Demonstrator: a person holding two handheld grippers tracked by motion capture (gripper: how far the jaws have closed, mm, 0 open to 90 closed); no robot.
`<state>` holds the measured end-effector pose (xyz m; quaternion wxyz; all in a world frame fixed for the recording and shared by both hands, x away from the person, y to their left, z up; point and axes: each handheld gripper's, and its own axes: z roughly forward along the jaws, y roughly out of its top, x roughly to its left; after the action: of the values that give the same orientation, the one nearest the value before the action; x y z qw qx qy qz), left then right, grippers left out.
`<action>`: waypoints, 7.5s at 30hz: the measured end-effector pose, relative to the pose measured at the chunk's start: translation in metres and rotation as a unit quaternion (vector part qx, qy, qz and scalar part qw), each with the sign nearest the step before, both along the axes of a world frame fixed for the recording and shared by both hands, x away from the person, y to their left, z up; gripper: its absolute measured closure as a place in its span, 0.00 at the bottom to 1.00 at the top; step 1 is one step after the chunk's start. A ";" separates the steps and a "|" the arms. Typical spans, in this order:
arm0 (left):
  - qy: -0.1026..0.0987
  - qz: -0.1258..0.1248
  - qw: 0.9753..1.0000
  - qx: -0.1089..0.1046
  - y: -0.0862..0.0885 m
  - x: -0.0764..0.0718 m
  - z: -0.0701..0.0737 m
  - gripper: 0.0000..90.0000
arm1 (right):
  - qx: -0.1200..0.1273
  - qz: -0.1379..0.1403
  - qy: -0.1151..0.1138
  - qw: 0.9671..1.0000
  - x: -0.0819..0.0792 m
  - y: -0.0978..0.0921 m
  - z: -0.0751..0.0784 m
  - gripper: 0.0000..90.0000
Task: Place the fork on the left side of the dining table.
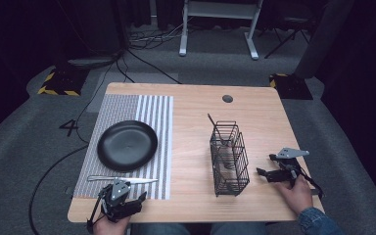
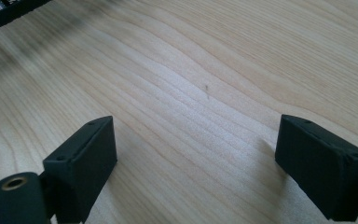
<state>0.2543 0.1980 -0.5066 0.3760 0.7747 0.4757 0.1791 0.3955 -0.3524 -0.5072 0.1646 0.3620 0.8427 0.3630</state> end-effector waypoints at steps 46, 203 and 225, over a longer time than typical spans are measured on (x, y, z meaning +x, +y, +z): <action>-0.047 -0.075 0.991 -0.097 -0.062 0.082 0.124 0.39 | 0.001 0.000 0.000 1.000 0.000 0.000 0.000 0.14; -0.107 -0.046 0.977 -0.179 -0.033 0.180 0.245 0.96 | 0.002 0.001 0.000 1.000 0.000 -0.002 0.000 0.14; -0.095 0.065 0.984 -0.137 0.010 0.204 0.238 0.96 | 0.002 0.001 0.000 1.000 0.000 -0.002 0.000 0.14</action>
<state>0.4582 0.2081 -0.2685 0.5094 0.6628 0.5073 0.2095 0.3950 -0.3540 -0.5072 0.1637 0.3615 0.8424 0.3645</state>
